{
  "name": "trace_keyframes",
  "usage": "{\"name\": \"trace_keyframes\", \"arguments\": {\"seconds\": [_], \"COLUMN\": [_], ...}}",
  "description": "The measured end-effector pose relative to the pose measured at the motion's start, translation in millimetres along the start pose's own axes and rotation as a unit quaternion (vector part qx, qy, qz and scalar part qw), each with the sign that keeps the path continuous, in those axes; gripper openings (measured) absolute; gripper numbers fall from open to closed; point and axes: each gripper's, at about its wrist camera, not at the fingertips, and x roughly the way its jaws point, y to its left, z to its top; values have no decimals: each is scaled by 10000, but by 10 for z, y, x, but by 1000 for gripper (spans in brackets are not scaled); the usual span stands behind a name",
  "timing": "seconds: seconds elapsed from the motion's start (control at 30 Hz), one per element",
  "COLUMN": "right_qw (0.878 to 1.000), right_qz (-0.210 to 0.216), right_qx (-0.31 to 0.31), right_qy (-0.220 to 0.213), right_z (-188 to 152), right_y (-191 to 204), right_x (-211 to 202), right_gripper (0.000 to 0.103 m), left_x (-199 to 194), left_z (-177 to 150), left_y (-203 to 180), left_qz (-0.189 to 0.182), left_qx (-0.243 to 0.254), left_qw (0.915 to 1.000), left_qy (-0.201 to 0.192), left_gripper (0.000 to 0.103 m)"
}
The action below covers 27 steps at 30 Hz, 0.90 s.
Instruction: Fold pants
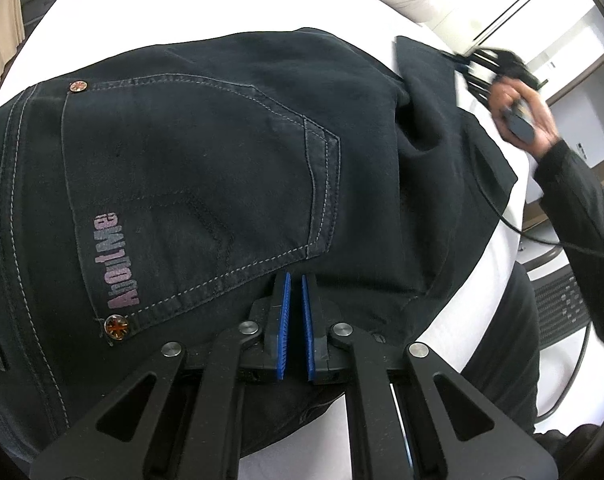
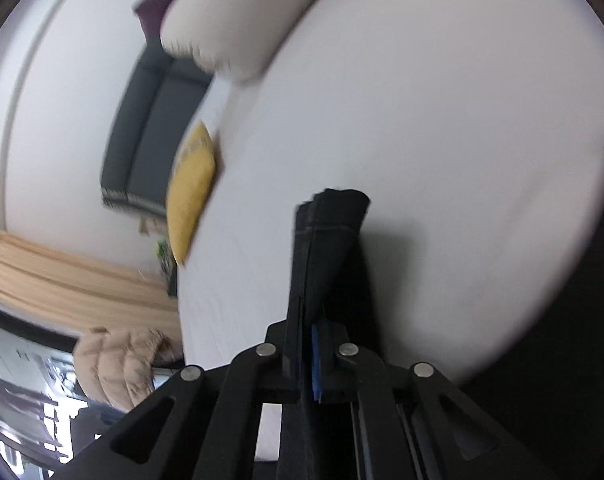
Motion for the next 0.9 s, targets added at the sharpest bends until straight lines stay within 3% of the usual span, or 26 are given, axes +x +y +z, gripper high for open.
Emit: {"name": "trace_keyframes", "arguments": {"seconds": [0.2,0.33,0.43,0.57,0.63,0.8,0.9], "right_qw": [9945,9874,9823,9773,9768,9826,9805], "right_qz": [-71,-282,-404,-495,-398,-322,-272], "right_qx": [467,864,1194,1333,1368,1391,1378], "right_qy": [-938,-1297,-1384,-1574,-1597,-1185,-1375], "right_z": [-128,-337,-514,-591,-569,-421,-349], "right_y": [-578,-1000,-1314,-1445,-1469,-1519,-1538], "right_x": [-1215,-1748,-1894,-1942,-1935,-1872,-1950], "right_gripper": [5,5,5,5,5,7,12], "left_x": [-7,-20,-37,-55,-68,-73,-66], "left_z": [49,87,110,126,131,148,142], "left_y": [-50,-60,-47,-76,-67,-122,-136], "left_qz": [36,13,5,71,115,166,158], "left_qx": [-43,-174,-266,-283,-292,-306,-316], "left_qw": [10000,9998,9996,9995,9995,9993,9993], "left_qy": [73,75,82,102,106,113,101], "left_gripper": [5,5,5,6,6,6,6]}}
